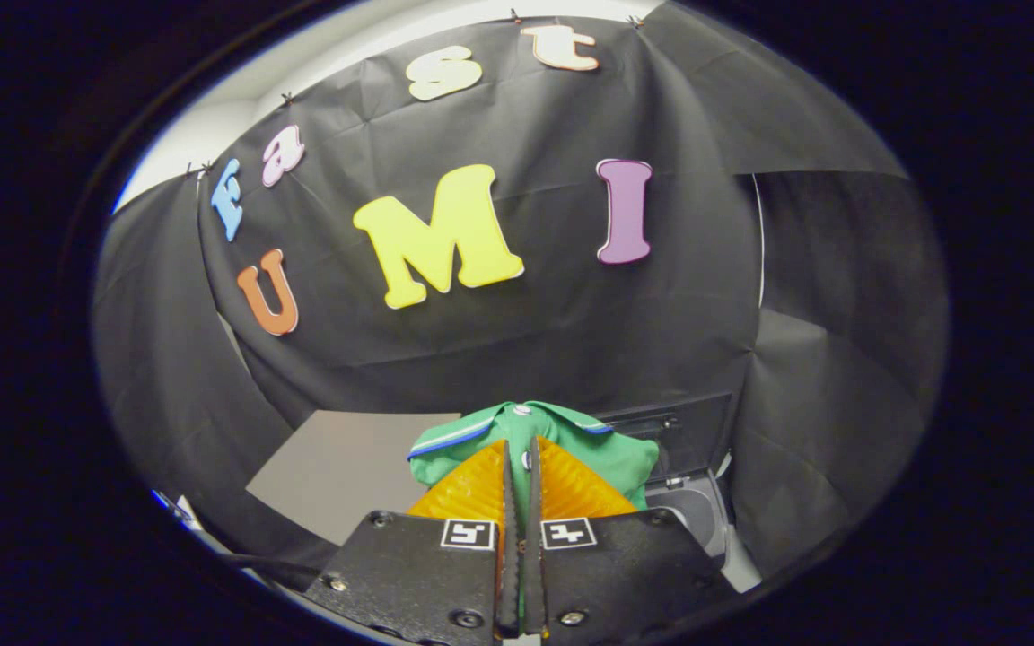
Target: Put the clothes into the washing machine and then close the washing machine lid.
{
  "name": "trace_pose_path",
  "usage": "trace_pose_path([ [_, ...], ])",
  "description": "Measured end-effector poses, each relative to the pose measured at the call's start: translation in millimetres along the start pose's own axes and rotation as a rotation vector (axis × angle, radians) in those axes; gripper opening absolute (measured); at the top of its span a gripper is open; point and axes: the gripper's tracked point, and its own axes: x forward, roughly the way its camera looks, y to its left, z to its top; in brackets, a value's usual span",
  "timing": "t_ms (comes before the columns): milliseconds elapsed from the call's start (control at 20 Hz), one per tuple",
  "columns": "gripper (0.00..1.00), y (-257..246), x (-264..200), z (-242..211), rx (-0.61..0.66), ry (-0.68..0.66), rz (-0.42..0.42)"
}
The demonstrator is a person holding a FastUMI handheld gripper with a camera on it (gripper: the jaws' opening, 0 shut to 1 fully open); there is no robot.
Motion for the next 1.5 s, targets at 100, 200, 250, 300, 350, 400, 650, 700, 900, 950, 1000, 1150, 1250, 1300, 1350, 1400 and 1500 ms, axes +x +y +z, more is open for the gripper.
trace_pose_path([
  [100,0.06,-16,17,-12,-0.010,0.027,0.006],
  [200,0.06,-29,35,-25,-0.018,0.061,0.015],
  [250,0.06,-34,43,-33,-0.020,0.078,0.020],
  [300,0.06,-39,52,-40,-0.021,0.096,0.025],
  [350,0.06,-42,60,-48,-0.021,0.115,0.031],
  [400,0.06,-46,67,-56,-0.023,0.133,0.036],
  [650,0.06,-62,102,-99,-0.044,0.205,0.043],
  [700,0.06,-64,108,-107,-0.044,0.218,0.042],
  [900,0.06,-74,125,-137,-0.041,0.268,0.025],
  [950,0.06,-76,128,-145,-0.047,0.281,0.019],
  [1000,0.06,-78,132,-152,-0.056,0.291,0.015],
  [1150,0.06,-86,140,-177,-0.079,0.336,0.001],
  [1250,0.06,-91,147,-191,-0.088,0.355,-0.009],
  [1300,0.06,-92,151,-196,-0.086,0.369,-0.012],
  [1350,0.06,-93,153,-202,-0.082,0.381,-0.018],
  [1400,0.06,-95,156,-208,-0.076,0.395,-0.024],
  [1500,0.06,-98,160,-222,-0.061,0.430,-0.039],
])
